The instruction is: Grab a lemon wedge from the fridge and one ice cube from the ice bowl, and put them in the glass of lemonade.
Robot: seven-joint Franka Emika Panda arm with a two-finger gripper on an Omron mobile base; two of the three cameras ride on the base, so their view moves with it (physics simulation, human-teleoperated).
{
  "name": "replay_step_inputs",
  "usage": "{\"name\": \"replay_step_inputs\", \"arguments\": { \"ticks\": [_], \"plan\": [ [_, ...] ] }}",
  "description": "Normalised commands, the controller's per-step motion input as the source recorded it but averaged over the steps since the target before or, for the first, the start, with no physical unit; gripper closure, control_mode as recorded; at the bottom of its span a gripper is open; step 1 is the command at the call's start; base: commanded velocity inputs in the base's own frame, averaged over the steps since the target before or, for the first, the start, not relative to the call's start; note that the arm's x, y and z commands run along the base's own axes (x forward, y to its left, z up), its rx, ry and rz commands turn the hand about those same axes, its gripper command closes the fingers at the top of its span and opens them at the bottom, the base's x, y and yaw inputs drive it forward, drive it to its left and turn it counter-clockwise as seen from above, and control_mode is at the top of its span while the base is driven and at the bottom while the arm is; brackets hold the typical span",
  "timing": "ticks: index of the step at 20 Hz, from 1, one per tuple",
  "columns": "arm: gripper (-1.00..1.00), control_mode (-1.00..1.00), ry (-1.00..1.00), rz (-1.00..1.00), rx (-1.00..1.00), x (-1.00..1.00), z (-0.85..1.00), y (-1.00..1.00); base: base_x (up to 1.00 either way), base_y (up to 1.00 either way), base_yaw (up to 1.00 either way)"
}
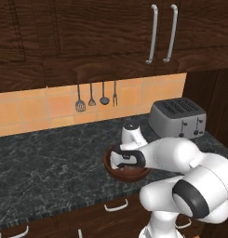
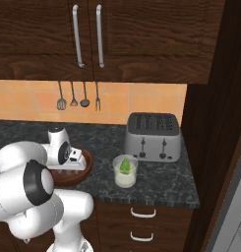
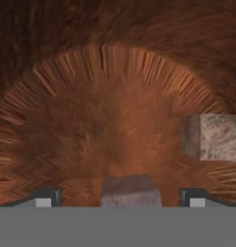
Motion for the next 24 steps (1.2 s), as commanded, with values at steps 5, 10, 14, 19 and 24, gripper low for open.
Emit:
{"name": "replay_step_inputs", "arguments": {
  "ticks": [5, 10, 14, 19, 24],
  "plan": [
    [-1.0, -1.0, 0.04, 0.0, 0.0, -0.01, 0.0, 0.0, 0.0, 0.0, 0.0],
    [-1.0, -1.0, 0.09, 0.0, 0.0, 0.0, 0.0, 0.0, 0.0, 0.0, 0.0],
    [-1.0, -1.0, 0.14, 0.0, 0.0, 0.0, -0.04, 0.0, 0.0, 0.0, 0.0],
    [-1.0, -1.0, 0.15, 0.0, 0.0, 0.0, -0.01, 0.0, 0.0, 0.0, 0.0],
    [-1.0, -1.0, 0.01, 0.0, 0.0, -0.09, 0.0, -0.01, 0.0, 0.0, 0.0]
  ]
}}
